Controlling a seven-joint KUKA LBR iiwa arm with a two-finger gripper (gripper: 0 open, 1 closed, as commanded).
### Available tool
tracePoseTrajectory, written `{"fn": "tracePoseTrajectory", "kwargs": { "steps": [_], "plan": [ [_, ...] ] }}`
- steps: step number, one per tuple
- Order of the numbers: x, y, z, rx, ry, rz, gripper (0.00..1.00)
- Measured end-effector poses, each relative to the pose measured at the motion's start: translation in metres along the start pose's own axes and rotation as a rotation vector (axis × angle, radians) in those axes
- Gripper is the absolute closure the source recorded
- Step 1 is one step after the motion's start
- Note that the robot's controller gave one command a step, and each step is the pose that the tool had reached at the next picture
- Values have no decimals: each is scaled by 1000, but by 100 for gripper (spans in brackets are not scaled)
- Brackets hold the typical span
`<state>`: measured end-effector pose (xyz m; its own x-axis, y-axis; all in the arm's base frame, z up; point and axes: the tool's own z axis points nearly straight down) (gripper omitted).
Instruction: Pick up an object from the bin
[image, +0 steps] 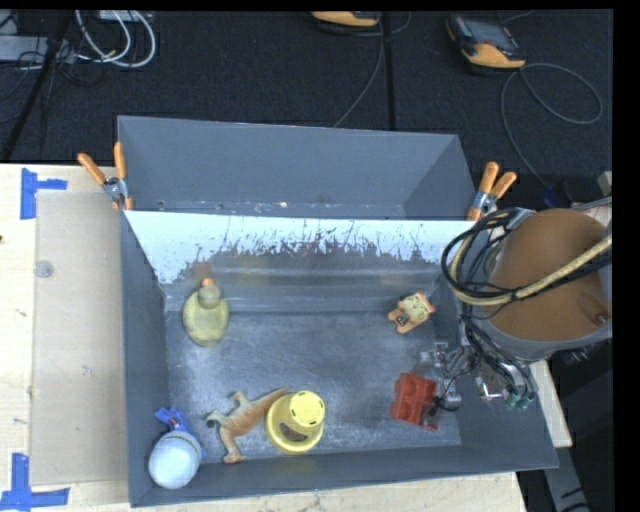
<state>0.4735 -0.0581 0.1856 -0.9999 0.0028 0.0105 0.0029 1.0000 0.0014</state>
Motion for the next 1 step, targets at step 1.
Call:
{"fn": "tracePoseTrajectory", "kwargs": {
  "steps": [1],
  "plan": [
    [-2, 0, -4, 1, -8, -3, 0]
  ]
}}
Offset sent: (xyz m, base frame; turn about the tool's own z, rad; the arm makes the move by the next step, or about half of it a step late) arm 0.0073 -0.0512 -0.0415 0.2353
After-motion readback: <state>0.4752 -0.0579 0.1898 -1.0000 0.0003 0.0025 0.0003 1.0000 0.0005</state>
